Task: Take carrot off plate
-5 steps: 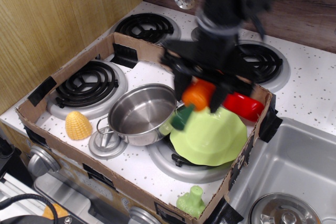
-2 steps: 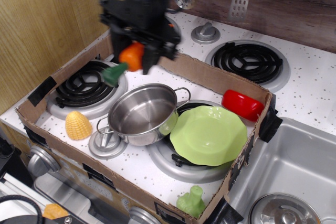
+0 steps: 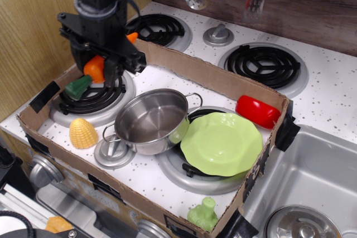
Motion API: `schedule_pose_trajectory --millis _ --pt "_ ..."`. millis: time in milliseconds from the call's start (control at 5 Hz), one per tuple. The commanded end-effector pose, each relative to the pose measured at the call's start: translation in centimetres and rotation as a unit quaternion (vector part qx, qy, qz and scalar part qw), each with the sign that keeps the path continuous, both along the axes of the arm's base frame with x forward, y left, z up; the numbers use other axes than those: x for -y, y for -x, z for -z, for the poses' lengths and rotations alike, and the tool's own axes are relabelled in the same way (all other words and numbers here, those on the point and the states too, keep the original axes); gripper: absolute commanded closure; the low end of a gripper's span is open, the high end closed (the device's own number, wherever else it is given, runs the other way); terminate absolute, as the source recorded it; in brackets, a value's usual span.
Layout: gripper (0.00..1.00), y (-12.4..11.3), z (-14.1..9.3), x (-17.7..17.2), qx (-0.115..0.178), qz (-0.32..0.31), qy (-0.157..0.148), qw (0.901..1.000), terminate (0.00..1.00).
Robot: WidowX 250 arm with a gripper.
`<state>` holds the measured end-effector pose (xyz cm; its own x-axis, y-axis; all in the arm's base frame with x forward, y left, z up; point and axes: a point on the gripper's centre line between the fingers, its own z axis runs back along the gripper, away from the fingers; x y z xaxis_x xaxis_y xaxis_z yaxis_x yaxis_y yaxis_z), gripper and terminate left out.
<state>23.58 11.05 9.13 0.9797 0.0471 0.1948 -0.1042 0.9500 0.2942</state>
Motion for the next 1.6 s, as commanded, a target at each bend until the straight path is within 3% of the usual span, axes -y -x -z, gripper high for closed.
schedule_pose_trajectory --millis 0,200,400,800,1000,1200,1400 --pt "1.00 0.4 0.8 -3.3 0.012 -0.003 -0.039 0.9992 0.00" --pt "1.00 1.4 2.5 -4.3 0.019 -0.007 -0.039 0.9990 0.00" --pt "1.00 2.0 3.7 -5.4 0.009 -0.008 -0.019 0.9998 0.00" --pt "1.00 1.7 3.5 -6.0 0.008 -0.008 -0.020 0.9997 0.00" --pt "0.00 2.0 3.4 -6.0 0.018 -0.010 -0.022 0.9995 0.00" --pt "0.00 2.2 3.3 -5.7 0.022 -0.009 -0.025 0.9994 0.00" --pt "0.00 1.6 1.9 -5.5 0.005 -0.004 -0.032 0.9995 0.00"
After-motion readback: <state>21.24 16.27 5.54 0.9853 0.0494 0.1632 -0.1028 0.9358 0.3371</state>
